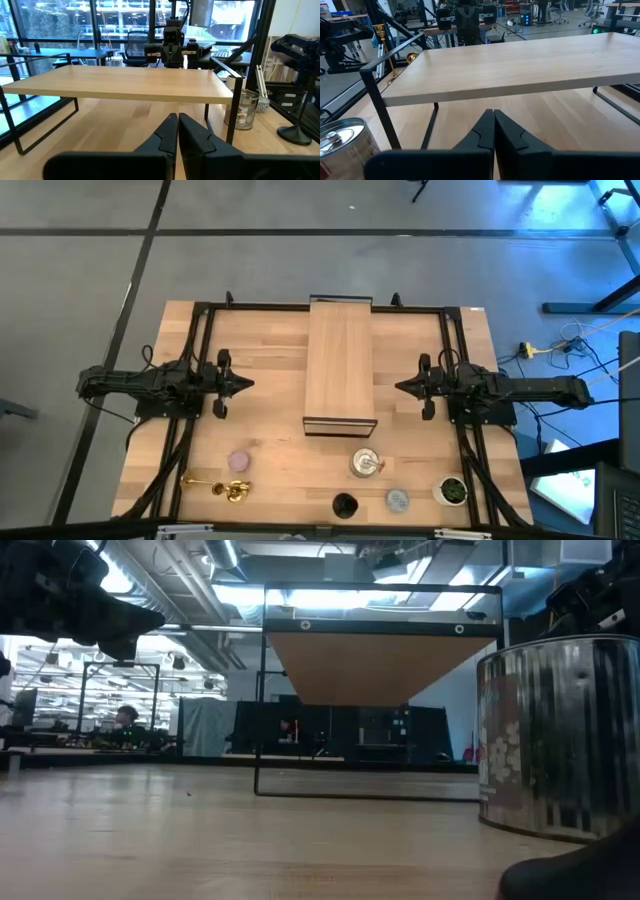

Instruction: Pick & Place candle stick holders

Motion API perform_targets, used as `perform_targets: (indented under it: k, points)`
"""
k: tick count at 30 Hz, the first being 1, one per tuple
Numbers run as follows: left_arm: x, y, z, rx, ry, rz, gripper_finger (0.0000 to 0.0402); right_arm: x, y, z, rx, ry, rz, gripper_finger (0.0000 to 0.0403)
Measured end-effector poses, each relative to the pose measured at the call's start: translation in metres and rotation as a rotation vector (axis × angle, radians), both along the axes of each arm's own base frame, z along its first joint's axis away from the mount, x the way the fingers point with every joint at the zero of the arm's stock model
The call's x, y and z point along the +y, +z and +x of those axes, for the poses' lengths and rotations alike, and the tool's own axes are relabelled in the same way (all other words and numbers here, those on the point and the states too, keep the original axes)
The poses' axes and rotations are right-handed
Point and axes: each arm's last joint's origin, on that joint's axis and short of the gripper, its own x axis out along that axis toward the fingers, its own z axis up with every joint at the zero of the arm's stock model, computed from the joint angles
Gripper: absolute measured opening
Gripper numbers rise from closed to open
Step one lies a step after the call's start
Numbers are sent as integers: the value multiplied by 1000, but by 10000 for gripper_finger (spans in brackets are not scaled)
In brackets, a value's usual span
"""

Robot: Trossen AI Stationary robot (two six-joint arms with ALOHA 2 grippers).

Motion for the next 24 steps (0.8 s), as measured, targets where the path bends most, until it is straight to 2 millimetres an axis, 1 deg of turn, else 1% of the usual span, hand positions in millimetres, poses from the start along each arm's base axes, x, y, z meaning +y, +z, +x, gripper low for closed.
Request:
perform_targets:
  k: [24]
  points:
    - [0,0,0,0,0,0,10,0,1,0,-9,0,-12,0]
